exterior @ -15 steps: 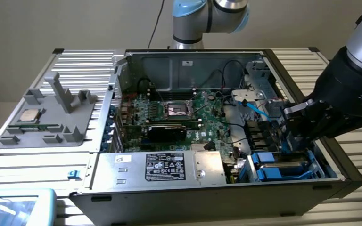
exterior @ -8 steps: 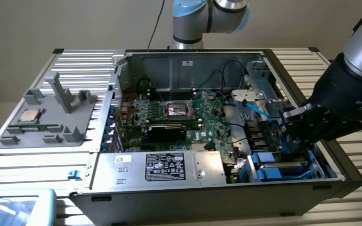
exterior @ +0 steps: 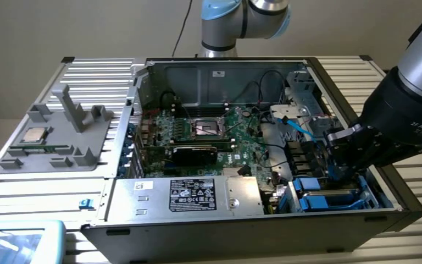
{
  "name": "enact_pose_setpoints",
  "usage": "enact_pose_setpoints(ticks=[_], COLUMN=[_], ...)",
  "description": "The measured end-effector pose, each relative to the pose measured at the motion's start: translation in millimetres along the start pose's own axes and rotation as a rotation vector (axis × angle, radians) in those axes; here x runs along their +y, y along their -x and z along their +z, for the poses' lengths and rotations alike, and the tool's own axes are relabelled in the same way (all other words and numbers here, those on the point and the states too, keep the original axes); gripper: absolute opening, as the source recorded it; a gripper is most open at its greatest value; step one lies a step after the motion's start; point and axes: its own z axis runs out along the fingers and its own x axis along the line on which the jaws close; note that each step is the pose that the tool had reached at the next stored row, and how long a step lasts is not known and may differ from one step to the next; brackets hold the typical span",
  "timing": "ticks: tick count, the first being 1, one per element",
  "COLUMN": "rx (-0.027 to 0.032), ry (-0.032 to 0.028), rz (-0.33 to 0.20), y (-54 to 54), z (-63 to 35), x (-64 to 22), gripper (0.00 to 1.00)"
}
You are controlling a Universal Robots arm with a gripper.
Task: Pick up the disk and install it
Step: 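Insert the second disk wire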
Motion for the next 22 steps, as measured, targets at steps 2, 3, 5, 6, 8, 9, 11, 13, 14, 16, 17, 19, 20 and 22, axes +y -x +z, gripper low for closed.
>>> enact_pose_setpoints(ticks=[2, 3, 5, 6, 8, 9, 11, 13, 14, 16, 17, 19, 20, 22], rx=[-0.0014, -0.0017, -0.0017, -0.0018, -0.0017, -0.0017, -0.0015, -0.0002, 0.0004, 0.0018, 0.0024, 0.0038, 0.0045, 0.0049], ry=[-0.0001, -0.0002, -0.0009, -0.0009, 0.0005, 0.0012, 0.003, 0.0044, 0.0052, 0.0071, 0.0081, 0.0101, 0.0113, 0.0132], rz=[-0.001, -0.001, -0.001, -0.001, -0.001, -0.001, -0.001, -0.001, -0.001, -0.001, -0.001, -0.001, -0.001, -0.001], y=[-0.4, -0.5, -0.5, -0.3, 0.2, 0.5, 1.4, 2.7, 3.3, 4.8, 5.5, 6.9, 7.4, 7.9], z=[0.6, 0.6, -1.0, -5.4, -14.8, -18.9, -26.1, -31.5, -33.4, -37.0, -38.5, -41.6, -43.0, -43.7], x=[0.0, 0.0, -0.1, -0.4, -1.1, -1.6, -3.7, -7.2, -8.9, -12.5, -14.2, -17.7, -19.4, -23.0], gripper=[0.11, 0.11, 0.11, 0.11, 0.11, 0.11, 0.11, 0.11, 0.11, 0.11, 0.11, 0.11, 0.11, 0.11])
